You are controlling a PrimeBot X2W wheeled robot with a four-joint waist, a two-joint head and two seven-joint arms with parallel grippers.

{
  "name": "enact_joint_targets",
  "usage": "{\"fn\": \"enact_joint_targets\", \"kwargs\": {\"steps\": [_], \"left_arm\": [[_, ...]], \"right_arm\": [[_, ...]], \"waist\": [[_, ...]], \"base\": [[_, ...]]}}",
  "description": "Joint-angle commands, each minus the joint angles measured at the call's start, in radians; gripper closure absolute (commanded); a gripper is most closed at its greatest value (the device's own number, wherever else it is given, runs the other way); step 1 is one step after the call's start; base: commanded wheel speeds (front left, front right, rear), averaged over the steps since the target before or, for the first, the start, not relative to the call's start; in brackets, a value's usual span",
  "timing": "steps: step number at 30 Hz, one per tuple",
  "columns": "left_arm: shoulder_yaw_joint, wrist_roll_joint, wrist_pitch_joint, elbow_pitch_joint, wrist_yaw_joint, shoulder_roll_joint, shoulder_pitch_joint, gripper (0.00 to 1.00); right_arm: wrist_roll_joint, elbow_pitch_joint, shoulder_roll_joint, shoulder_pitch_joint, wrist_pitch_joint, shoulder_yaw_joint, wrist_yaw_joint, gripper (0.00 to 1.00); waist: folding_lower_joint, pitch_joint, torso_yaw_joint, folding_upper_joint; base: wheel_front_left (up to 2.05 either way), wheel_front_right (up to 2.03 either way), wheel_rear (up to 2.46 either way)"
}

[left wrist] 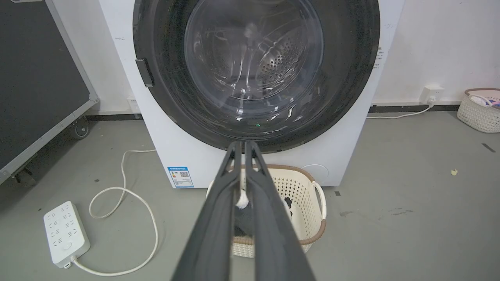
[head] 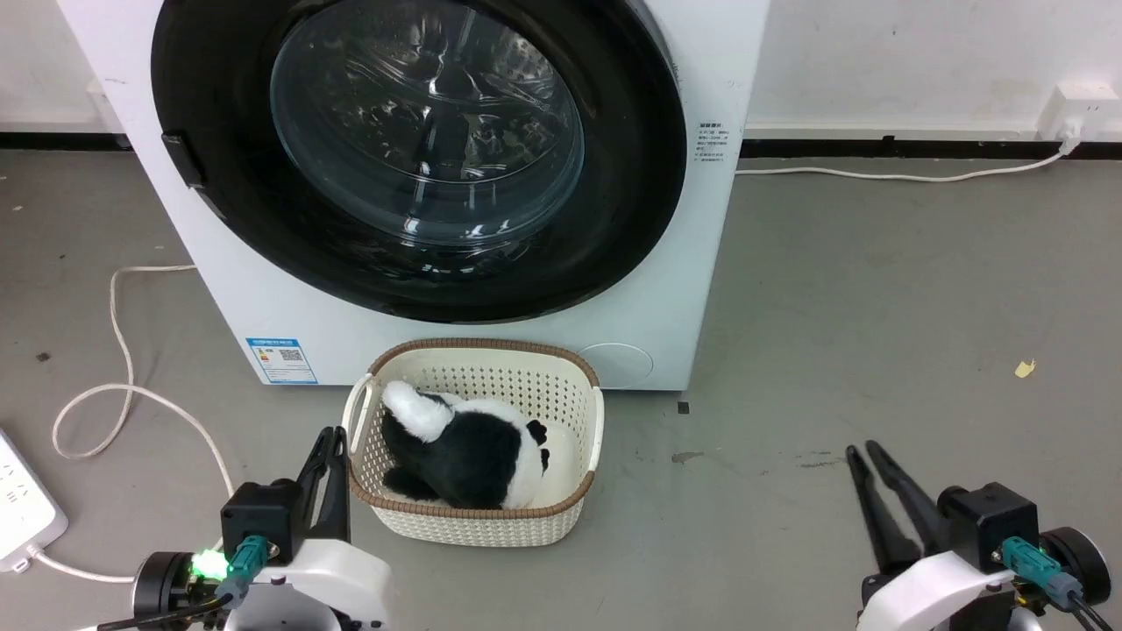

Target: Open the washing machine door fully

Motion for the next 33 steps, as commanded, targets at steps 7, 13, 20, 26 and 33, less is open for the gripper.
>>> {"fn": "enact_joint_targets", "kwargs": {"steps": [7, 13, 20, 26, 33], "left_arm": [[-0.004, -0.002, -0.008, 0.001, 0.003, 0.000, 0.000, 0.00], [-0.011, -0.004, -0.021, 0.002, 0.009, 0.000, -0.001, 0.00], [-0.022, -0.008, -0.035, 0.001, 0.016, 0.000, -0.006, 0.00], [-0.030, -0.012, -0.046, -0.001, 0.023, 0.000, -0.013, 0.00], [-0.043, -0.016, -0.060, -0.008, 0.031, 0.000, -0.031, 0.00]], "right_arm": [[0.010, -0.001, 0.000, -0.001, -0.008, 0.001, 0.000, 0.00], [0.019, -0.005, 0.000, -0.003, -0.021, 0.000, 0.000, 0.00], [0.016, -0.013, 0.001, -0.010, -0.035, 0.003, 0.000, 0.00], [0.017, -0.020, -0.002, -0.019, -0.046, 0.002, 0.000, 0.00], [0.026, -0.025, -0.016, -0.048, -0.060, 0.000, 0.000, 0.00]], "waist": [[0.0000, 0.001, 0.000, -0.0001], [0.0000, 0.006, 0.001, -0.0001], [0.0000, 0.018, 0.004, -0.0001], [0.0000, 0.035, 0.011, -0.0001], [0.0000, 0.069, 0.022, -0.0001]], "base": [[0.00, 0.00, 0.00], [0.00, 0.00, 0.00], [0.00, 0.00, 0.00], [0.00, 0.00, 0.00], [0.00, 0.00, 0.00]]}}
